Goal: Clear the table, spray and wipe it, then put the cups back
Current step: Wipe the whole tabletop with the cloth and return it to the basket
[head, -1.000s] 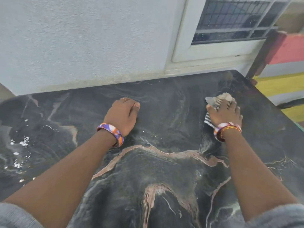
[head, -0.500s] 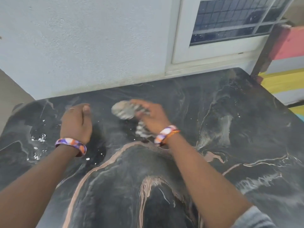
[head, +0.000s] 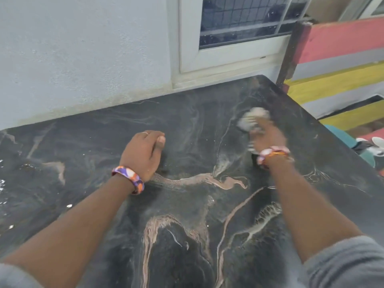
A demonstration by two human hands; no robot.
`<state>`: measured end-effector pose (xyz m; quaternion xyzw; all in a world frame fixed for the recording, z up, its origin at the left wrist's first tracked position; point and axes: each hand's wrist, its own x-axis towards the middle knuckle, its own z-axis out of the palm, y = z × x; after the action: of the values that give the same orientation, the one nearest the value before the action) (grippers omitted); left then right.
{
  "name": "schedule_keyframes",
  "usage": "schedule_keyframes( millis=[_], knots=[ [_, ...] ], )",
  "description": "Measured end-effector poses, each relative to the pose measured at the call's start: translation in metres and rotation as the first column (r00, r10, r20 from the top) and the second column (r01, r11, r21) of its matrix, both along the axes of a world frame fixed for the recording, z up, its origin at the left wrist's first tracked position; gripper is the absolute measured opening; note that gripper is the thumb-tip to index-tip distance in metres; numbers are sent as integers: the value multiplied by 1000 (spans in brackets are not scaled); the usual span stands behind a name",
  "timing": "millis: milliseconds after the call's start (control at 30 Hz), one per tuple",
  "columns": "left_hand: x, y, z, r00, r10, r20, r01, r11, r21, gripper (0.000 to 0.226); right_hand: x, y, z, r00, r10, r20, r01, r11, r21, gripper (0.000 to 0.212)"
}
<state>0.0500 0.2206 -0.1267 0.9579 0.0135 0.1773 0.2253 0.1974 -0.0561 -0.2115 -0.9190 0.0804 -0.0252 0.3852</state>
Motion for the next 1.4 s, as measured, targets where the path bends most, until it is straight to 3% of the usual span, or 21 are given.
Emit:
schedule_keyframes(
  millis=[67, 133, 200, 233, 300, 367, 433, 467, 500, 567, 633, 733, 867, 967, 1033, 1100, 1167, 1233, 1300, 1367, 1400],
  knots=[
    [0, 11, 2, 996, 91, 4, -91, 995, -32, 70, -47, 65, 48, 911, 404, -82, -405, 914, 10, 38],
    [1, 25, 7, 982, 188, -4, -188, 980, -60, 69, -114, 129, 98, 729, 683, -44, -677, 729, 103, 40],
    [4, 35, 15, 968, 247, -33, -249, 966, -71, 68, -124, 133, 94, 602, 798, -3, -769, 582, 264, 37],
    [5, 39, 18, 963, 263, -52, -266, 961, -74, 67, -119, 125, 92, 642, 766, 33, -720, 589, 367, 35],
    [12, 39, 19, 961, 265, -82, -272, 960, -75, 65, -100, 96, 98, 813, 568, 127, -538, 650, 537, 32],
    [21, 31, 16, 967, 239, -86, -244, 968, -56, 63, -72, 55, 99, 948, 203, 247, -308, 784, 539, 25],
    [32, 19, 11, 982, 177, -68, -178, 984, -9, 71, -38, 7, 86, 921, -273, 277, 112, 869, 482, 29],
    [37, 12, 9, 988, 141, -65, -141, 990, 11, 75, -26, -15, 84, 854, -469, 224, 345, 834, 430, 36],
    [42, 7, 7, 992, 109, -63, -108, 994, 20, 76, -13, -33, 78, 793, -593, 140, 515, 775, 367, 42],
    [53, -1, 5, 997, 57, -47, -55, 998, 31, 73, 17, -53, 70, 794, -607, 23, 595, 786, 168, 51],
    [67, -8, 7, 999, 28, -22, -27, 999, 33, 71, 56, -50, 65, 881, -473, -21, 472, 881, -22, 58],
    [85, -9, 11, 1000, 18, 12, -19, 999, 51, 71, 117, -24, 62, 953, -299, -41, 278, 924, -264, 57],
    [102, 2, 13, 1000, 19, 23, -19, 1000, 16, 71, 146, 29, 74, 979, 175, -100, -202, 844, -498, 37],
    [105, 7, 13, 996, 80, 33, -80, 997, 19, 70, 101, 90, 92, 807, 577, -129, -578, 726, -373, 46],
    [99, 6, 15, 983, 161, 88, -163, 987, 13, 68, 57, 127, 93, 615, 783, -95, -787, 603, -131, 45],
    [90, 3, 21, 967, 225, 122, -223, 974, -30, 68, 20, 146, 93, 470, 881, -57, -879, 473, 53, 40],
    [84, 0, 26, 966, 235, 107, -230, 972, -58, 67, 1, 139, 96, 424, 906, -6, -880, 414, 235, 38],
    [80, -1, 25, 978, 195, 74, -192, 980, -53, 67, -3, 108, 104, 559, 827, 56, -768, 491, 412, 38],
    [73, -8, 21, 987, 158, 11, -157, 986, -57, 64, 0, 58, 111, 803, 588, 93, -546, 665, 510, 39],
    [65, -17, 16, 990, 133, -41, -134, 990, -35, 51, 4, -3, 109, 958, 272, 93, -286, 870, 403, 41],
    [61, -22, 15, 992, 117, -57, -118, 993, -16, 43, 7, -34, 105, 987, 142, 76, -155, 962, 226, 42]
  ],
)
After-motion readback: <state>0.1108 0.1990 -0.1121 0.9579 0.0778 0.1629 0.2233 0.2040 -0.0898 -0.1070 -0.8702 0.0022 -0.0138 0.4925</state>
